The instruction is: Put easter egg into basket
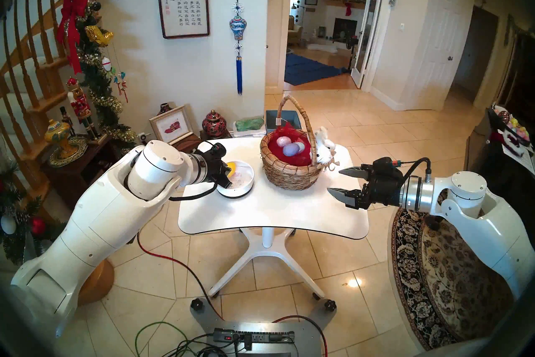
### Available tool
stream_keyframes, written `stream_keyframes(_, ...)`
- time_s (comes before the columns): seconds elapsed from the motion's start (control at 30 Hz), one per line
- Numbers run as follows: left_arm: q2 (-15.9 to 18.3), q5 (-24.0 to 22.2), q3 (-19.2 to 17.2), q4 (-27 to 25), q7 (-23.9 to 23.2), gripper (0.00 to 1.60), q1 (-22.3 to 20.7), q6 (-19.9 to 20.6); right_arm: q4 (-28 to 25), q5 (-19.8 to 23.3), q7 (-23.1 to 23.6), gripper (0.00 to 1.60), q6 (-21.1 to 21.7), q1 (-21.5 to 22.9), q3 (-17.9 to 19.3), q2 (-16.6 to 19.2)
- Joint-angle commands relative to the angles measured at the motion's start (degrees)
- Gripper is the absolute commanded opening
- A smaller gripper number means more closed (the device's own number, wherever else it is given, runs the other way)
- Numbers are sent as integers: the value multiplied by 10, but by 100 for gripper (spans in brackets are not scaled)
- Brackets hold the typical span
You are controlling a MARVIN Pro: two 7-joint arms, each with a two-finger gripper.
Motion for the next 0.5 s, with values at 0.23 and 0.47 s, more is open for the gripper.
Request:
stream_keyframes(0.23, -15, 1, 3, 16, 1, 124, -24, -2, -1, 1, -1, 160, -1, 1, 5, 1)
stream_keyframes(0.47, -16, 1, 3, 23, -1, 118, -26, -4, -1, 1, -1, 160, -1, 1, 5, 1)
